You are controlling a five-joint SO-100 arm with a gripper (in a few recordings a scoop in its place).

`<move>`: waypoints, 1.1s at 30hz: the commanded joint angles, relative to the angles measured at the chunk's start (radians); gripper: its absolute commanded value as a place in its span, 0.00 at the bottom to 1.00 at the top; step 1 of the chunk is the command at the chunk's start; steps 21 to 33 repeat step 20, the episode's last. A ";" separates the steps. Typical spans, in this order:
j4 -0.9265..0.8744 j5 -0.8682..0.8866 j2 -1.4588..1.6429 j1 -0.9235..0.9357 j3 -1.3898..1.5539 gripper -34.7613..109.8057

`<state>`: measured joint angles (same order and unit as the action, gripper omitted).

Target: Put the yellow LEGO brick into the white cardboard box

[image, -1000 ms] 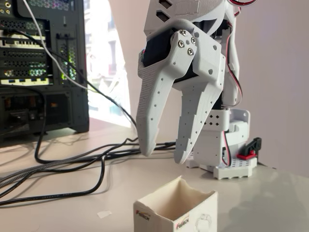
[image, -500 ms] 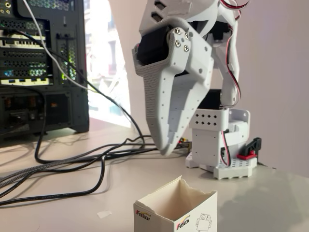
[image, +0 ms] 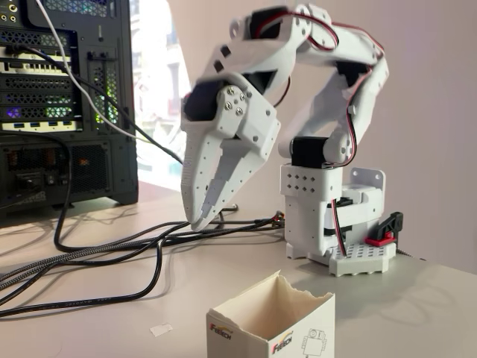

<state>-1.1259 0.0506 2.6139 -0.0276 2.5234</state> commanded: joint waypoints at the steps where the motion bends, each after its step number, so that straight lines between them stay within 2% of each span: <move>1: 0.018 -0.021 0.256 0.055 0.121 0.18; 16: -0.018 -0.034 0.598 0.040 0.354 0.18; 33: -0.026 -0.055 0.607 0.034 0.356 0.18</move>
